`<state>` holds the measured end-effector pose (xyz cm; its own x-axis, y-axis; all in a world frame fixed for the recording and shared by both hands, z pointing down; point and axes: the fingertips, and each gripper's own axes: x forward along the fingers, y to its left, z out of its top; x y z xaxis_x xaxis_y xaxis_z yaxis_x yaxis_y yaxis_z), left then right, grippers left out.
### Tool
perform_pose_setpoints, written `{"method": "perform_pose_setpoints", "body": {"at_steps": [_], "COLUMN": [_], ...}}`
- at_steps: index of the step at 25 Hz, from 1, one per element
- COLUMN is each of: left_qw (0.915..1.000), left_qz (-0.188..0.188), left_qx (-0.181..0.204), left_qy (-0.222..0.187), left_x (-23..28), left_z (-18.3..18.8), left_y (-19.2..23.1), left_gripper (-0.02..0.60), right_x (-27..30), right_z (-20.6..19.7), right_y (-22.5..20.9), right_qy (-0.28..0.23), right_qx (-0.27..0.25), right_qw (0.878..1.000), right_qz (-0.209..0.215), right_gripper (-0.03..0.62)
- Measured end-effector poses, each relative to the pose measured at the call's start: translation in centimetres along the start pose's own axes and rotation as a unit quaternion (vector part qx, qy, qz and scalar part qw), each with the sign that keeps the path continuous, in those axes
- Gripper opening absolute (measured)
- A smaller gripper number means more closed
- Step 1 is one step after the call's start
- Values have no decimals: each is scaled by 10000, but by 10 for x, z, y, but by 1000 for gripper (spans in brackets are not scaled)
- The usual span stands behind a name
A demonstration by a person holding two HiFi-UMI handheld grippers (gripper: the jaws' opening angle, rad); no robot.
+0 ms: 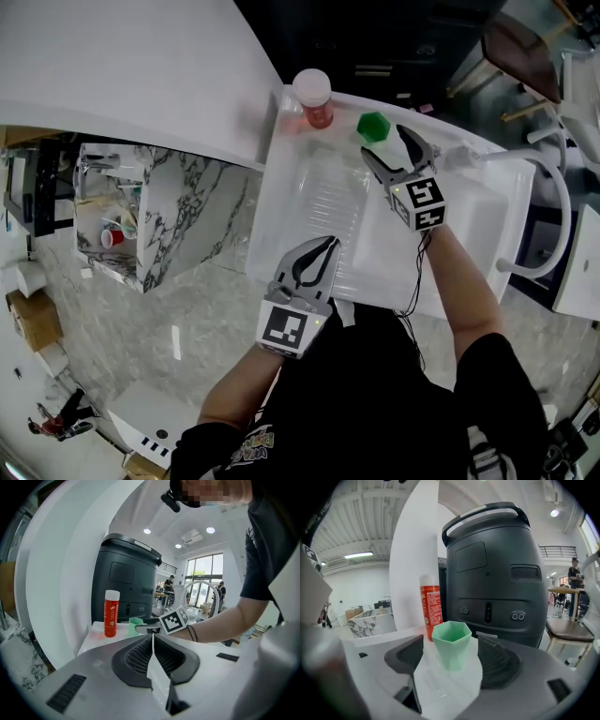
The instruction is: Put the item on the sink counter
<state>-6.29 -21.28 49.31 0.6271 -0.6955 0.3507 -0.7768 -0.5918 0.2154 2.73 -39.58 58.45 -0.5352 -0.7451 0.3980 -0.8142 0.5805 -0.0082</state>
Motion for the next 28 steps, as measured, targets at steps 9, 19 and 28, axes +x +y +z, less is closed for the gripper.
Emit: {"method": "perform_pose_setpoints", "body": {"at_steps": [9,19,28], "left_qw": [9994,9965,9920], "left_qz": [19,283,697], "left_qx": [227,505,623], "left_qy": [-257,-607,-845], "left_x": [3,-10,-46], "left_z": [21,36,50], "left_y": [-38,-76,-94], "left_gripper": [21,21,21], "right_x": [-59,-159,-214], "right_z": [25,75,96], "right_y": [25,52,90], "right_qy": [-354,-1015,-1250], "right_qx": [42,23,-22], "right_qw": [9990,9932,9876], "right_qz": [284,565,946], "right_gripper": [397,54,54]}}
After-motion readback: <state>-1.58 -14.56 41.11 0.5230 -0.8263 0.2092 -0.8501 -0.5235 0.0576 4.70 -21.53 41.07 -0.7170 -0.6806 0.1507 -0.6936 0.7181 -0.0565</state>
